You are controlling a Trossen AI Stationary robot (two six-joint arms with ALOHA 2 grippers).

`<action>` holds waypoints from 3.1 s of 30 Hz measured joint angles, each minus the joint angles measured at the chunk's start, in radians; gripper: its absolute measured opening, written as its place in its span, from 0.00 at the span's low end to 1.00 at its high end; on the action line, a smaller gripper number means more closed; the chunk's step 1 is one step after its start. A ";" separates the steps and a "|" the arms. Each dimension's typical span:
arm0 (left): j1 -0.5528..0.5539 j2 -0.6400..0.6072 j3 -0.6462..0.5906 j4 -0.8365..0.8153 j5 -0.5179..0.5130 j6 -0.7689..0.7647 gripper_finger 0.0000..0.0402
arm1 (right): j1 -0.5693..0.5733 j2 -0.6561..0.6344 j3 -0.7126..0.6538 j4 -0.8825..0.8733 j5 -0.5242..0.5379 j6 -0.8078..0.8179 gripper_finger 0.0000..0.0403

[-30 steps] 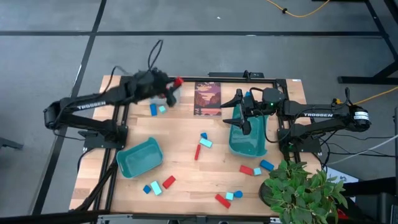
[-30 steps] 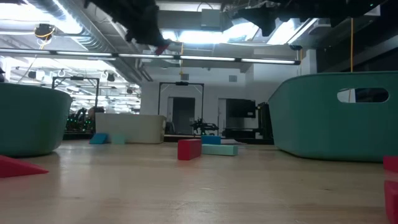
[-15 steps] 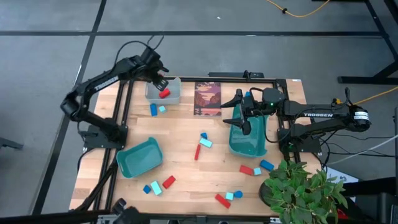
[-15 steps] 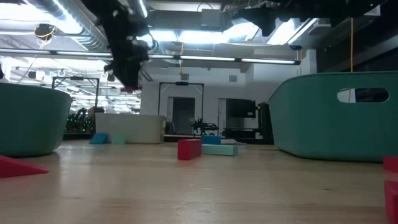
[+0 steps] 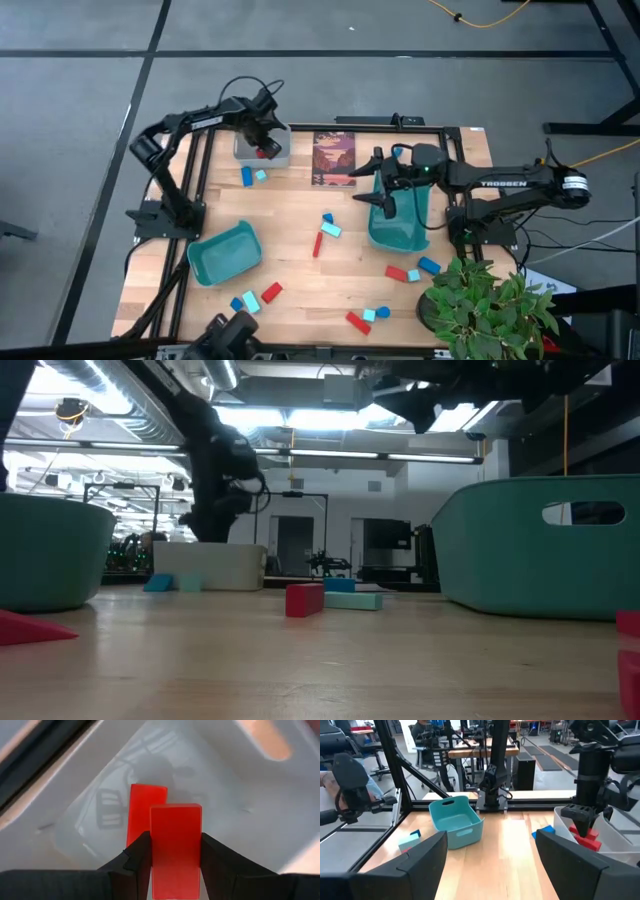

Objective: Sort & place blocks by color
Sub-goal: Put the red block into the gray bin

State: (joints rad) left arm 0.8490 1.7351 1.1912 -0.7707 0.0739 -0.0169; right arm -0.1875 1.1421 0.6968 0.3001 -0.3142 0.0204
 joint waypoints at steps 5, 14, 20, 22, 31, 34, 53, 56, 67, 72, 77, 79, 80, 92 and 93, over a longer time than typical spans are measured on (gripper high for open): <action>0.000 0.063 0.000 0.020 0.000 0.000 0.32 | 0.000 0.010 0.000 0.001 0.000 0.002 0.76; 0.000 0.084 0.003 0.083 -0.010 -0.030 0.32 | 0.000 0.010 0.000 0.002 0.000 0.004 0.76; -0.007 0.084 0.002 0.084 -0.011 -0.026 0.32 | 0.000 0.010 0.000 0.002 0.000 0.004 0.76; -0.008 0.085 0.002 0.083 -0.011 -0.026 0.32 | 0.000 0.010 0.000 0.002 0.000 0.004 0.76; -0.008 0.084 0.000 0.081 -0.002 -0.026 0.42 | 0.000 0.010 0.000 0.002 0.000 0.002 0.76; -0.012 0.084 0.000 0.080 0.000 -0.026 0.47 | 0.000 0.010 0.000 0.002 0.000 0.002 0.76; -0.034 -0.002 0.248 -0.111 0.077 -0.006 0.58 | 0.000 0.009 0.000 0.002 -0.001 0.001 0.76; -0.072 -0.106 0.243 -0.037 0.088 -0.002 0.59 | 0.000 0.009 0.000 0.002 -0.001 0.001 0.76; -0.360 -0.614 -0.233 0.725 0.211 -0.028 0.58 | 0.000 0.009 0.000 0.025 -0.001 0.004 0.76; -0.502 -0.767 -0.516 1.107 0.212 -0.046 0.57 | 0.000 0.009 0.000 0.037 -0.002 0.007 0.76; -0.579 -0.838 -0.728 1.382 0.205 -0.038 0.57 | 0.000 0.009 0.000 0.041 -0.003 0.025 0.76; -0.594 -0.843 -0.781 1.458 0.206 -0.027 0.57 | 0.000 0.009 0.000 0.041 -0.003 0.026 0.76; -0.598 -0.847 -0.801 1.490 0.205 -0.019 0.57 | 0.000 0.009 0.000 0.041 -0.003 0.026 0.76; -0.601 -0.848 -0.823 1.544 0.204 -0.007 0.57 | 0.000 0.009 0.000 0.043 -0.002 0.025 0.76; -0.601 -0.848 -0.823 1.544 0.204 -0.007 0.57 | 0.000 0.009 0.000 0.043 -0.002 0.024 0.76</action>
State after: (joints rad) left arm 0.2481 0.8871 0.3679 0.7731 0.2775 -0.0238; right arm -0.1875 1.1511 0.6968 0.3432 -0.3164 0.0442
